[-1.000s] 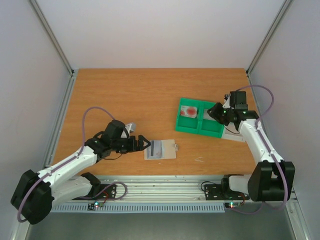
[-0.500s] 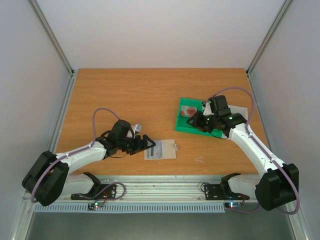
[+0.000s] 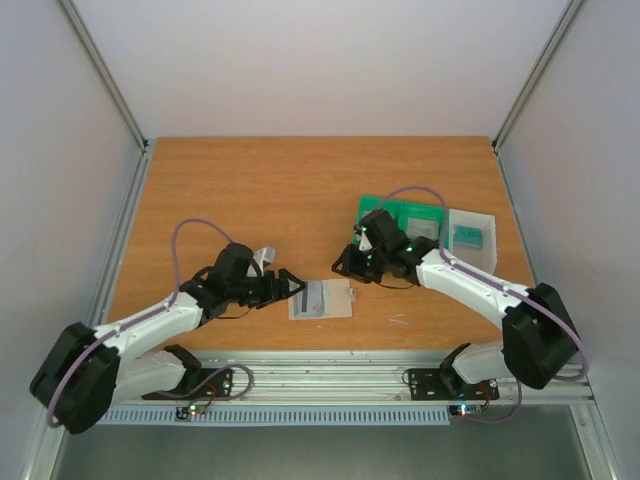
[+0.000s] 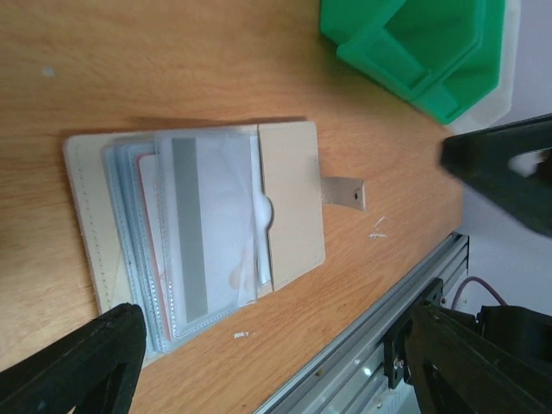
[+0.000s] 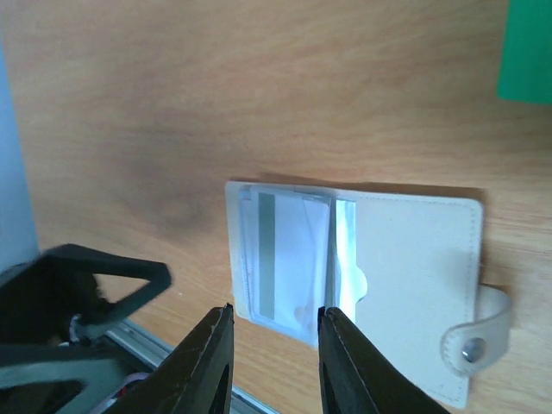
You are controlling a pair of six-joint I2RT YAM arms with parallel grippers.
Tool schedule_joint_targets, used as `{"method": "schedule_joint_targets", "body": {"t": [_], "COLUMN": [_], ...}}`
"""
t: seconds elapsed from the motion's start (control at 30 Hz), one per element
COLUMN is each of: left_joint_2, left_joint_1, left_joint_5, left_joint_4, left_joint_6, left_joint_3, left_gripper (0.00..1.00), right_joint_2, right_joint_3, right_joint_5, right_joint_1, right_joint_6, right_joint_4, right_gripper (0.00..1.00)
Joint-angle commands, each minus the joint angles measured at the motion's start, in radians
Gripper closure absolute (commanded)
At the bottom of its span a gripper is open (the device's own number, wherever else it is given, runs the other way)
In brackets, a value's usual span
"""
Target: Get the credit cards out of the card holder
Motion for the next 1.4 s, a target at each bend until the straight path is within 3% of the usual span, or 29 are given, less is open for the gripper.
{"method": "schedule_joint_targets", "body": {"t": [0.0,0.27,0.73,1.07,1.2,1.37], "left_joint_2": [-0.116,-0.196,-0.184,-0.118,-0.086,-0.074], "left_joint_1": [-0.002,-0.002,-0.002,-0.002,-0.002,-0.003], "left_joint_5": [-0.108,-0.097,-0.048,-0.016,0.005,0.0], "left_joint_4": [-0.102,-0.061,0.015,0.17,0.178,0.209], "left_joint_6": [0.045,0.028,-0.021,-0.091,-0.089,-0.105], "left_joint_3": [-0.006,-0.041,-0.067,-0.107,-0.088,-0.093], "left_gripper": [0.17,0.16,0.16,0.16,0.16,0.13], "right_joint_2": [0.076,0.206,0.298,0.306,0.308,0.3], "right_joint_3": [0.001,-0.001,-0.036,-0.102,-0.13,-0.149], "right_joint_5": [0.037,0.079,0.103,0.136,0.126,0.117], "right_joint_1": [0.075,0.173,0.208,0.208,0.208,0.208], "right_joint_6": [0.049,0.074,0.065,0.038,0.037,0.036], "right_joint_4": [0.086,0.149,0.205,0.241,0.273,0.293], "right_gripper": [0.7,0.72,0.74,0.85,0.94,0.98]}}
